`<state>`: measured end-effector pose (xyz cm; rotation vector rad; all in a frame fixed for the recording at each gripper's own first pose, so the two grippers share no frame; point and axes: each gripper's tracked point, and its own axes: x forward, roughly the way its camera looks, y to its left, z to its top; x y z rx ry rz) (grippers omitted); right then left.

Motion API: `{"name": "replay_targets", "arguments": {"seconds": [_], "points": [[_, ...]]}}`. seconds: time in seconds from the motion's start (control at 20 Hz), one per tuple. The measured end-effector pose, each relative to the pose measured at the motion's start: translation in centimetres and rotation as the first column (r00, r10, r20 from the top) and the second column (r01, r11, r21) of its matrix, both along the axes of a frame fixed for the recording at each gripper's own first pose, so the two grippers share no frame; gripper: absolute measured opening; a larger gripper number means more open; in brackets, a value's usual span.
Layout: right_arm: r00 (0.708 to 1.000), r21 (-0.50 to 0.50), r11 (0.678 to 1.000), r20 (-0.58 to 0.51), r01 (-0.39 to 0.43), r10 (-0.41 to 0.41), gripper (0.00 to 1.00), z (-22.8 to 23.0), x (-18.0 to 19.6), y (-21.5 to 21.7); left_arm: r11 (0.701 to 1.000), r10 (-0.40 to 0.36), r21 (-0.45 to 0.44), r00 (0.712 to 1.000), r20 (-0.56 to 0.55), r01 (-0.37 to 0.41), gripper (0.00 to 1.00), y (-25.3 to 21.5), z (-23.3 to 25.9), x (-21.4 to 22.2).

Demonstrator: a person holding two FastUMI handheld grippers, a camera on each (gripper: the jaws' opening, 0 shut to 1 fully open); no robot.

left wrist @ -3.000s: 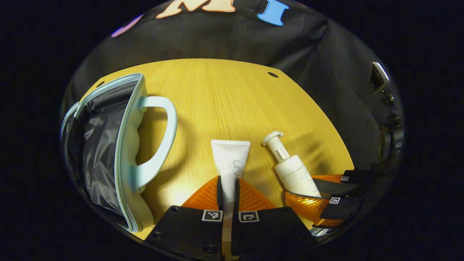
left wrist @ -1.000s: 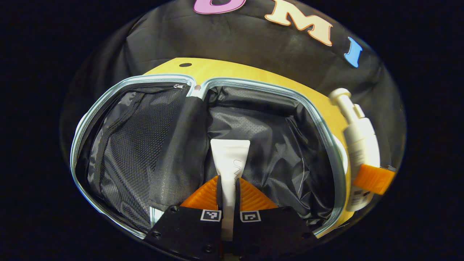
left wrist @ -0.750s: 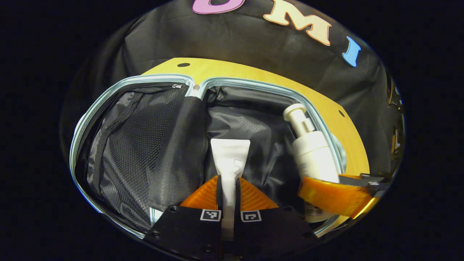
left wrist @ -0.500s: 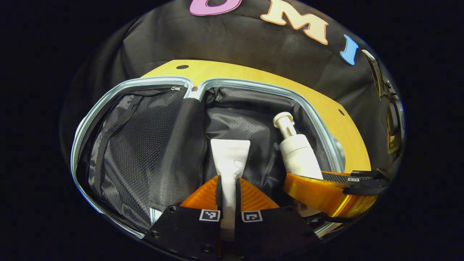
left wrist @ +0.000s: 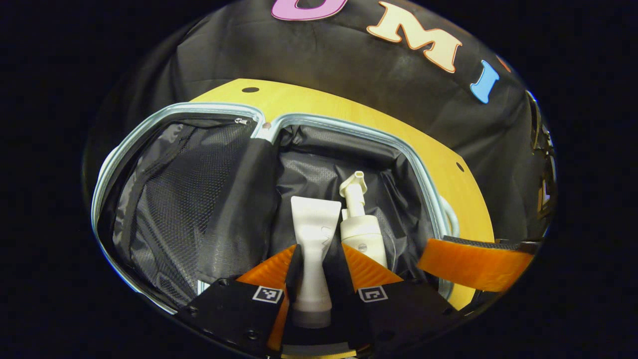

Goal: First open the suitcase, pack the skin care products into it, and then close the suitcase.

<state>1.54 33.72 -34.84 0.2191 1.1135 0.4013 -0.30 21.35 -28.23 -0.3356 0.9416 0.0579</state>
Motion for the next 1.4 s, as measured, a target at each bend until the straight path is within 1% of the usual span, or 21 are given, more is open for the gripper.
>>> {"name": "replay_targets", "arguments": {"seconds": [0.05, 0.1, 0.15, 0.2, 0.3, 0.4, 0.45, 0.6, 0.75, 0.8, 0.85, 0.95, 1.0, 1.05, 1.15, 1.3, 1.35, 1.4], "points": [[1.0, 0.02, 1.0, 0.02, 0.003, -0.004, 0.9, 0.9, 0.1, -0.2, 1.0, -0.01, 0.019, 1.0, 0.021, 0.01, 0.43, 0.1, 1.0, 0.3], [0.999, 0.032, 0.999, 0.037, 0.003, -0.004, 0.95, 1.5, 0.1, -0.5, 0.999, -0.022, 0.033, 0.999, 0.047, 0.02, 0.54, 0.3, 2.1, 0.9], [0.999, 0.041, 0.999, 0.049, -0.002, 0.0, 0.95, 1.9, 0.0, -0.8, 0.999, -0.027, 0.046, 0.998, 0.065, 0.024, 0.55, 0.6, 3.3, 1.2], [0.998, 0.046, 0.999, 0.055, -0.007, 0.005, 0.95, 2.2, -0.1, -1.1, 0.998, -0.031, 0.054, 0.996, 0.089, 0.026, 0.58, 1.1, 4.5, 1.8], [0.998, 0.045, 0.999, 0.062, -0.014, 0.011, 0.95, 2.5, -0.4, -1.7, 0.996, -0.02, 0.084, 0.991, 0.132, 0.009, 0.61, 3.5, 6.8, 2.7], [0.997, 0.035, 0.999, 0.072, -0.012, 0.01, 0.95, 2.5, -0.5, -2.1, 0.991, 0.005, 0.132, 0.986, 0.167, -0.028, 0.65, 7.7, 8.7, 3.3], [0.997, 0.027, 1.0, 0.083, -0.006, 0.003, 0.95, 2.5, -0.3, -2.6, 0.986, 0.019, 0.158, 0.984, 0.177, -0.047, 0.63, 10.1, 9.1, 3.2], [0.995, 0.006, 1.0, 0.098, 0.007, -0.008, 0.95, 2.8, -0.4, -3.9, 0.967, 0.046, 0.242, 0.987, 0.154, -0.083, 0.63, 17.9, 9.6, 1.7], [0.994, -0.025, 0.999, 0.11, 0.019, -0.016, 0.95, 2.9, -0.6, -5.0, 0.944, 0.082, 0.31, 0.99, 0.116, -0.114, 0.63, 24.6, 8.8, 0.1], [0.993, -0.034, 0.999, 0.116, 0.02, -0.016, 0.95, 3.0, -0.6, -5.3, 0.936, 0.1, 0.327, 0.99, 0.099, -0.128, 0.65, 26.7, 8.3, -0.5], [0.993, -0.041, 0.999, 0.12, 0.019, -0.014, 0.95, 3.1, -0.7, -5.6, 0.93, 0.121, 0.34, 0.989, 0.083, -0.142, 0.63, 28.4, 7.8, -1.0], [0.992, -0.056, 0.998, 0.127, 0.012, -0.005, 0.95, 3.2, -1.1, -5.9, 0.921, 0.162, 0.346, 0.984, 0.073, -0.177, 0.64, 31.2, 6.9, -1.5], [0.992, -0.064, 0.998, 0.13, 0.014, -0.006, 0.95, 3.3, -1.2, -6.2, 0.918, 0.182, 0.345, 0.981, 0.072, -0.196, 0.63, 32.5, 6.5, -1.7], [0.992, -0.069, 0.998, 0.129, 0.015, -0.006, 0.95, 3.2, -1.3, -6.3, 0.914, 0.208, 0.343, 0.976, 0.069, -0.219, 0.64, 33.8, 6.0, -2.1], [0.992, -0.08, 0.997, 0.128, 0.02, -0.009, 0.95, 3.4, -1.6, -6.8, 0.917, 0.235, 0.322, 0.971, 0.039, -0.235, 0.62, 35.4, 4.2, -2.8], [0.992, -0.104, 0.994, 0.124, 0.029, -0.016, 0.95, 3.1, -1.9, -7.7, 0.928, 0.249, 0.299, 0.967, -0.049, -0.224, 0.64, 36.2, 0.3, -3.5], [0.993, -0.112, 0.993, 0.118, 0.036, -0.022, 0.95, 3.0, -2.1, -8.1, 0.929, 0.254, 0.295, 0.965, -0.072, -0.222, 0.63, 36.3, -0.7, -3.6], [0.993, -0.119, 0.992, 0.114, 0.042, -0.028, 0.95, 3.0, -2.1, -8.4, 0.929, 0.253, 0.299, 0.965, -0.076, -0.22, 0.63, 36.6, -1.4, -3.3]]}}
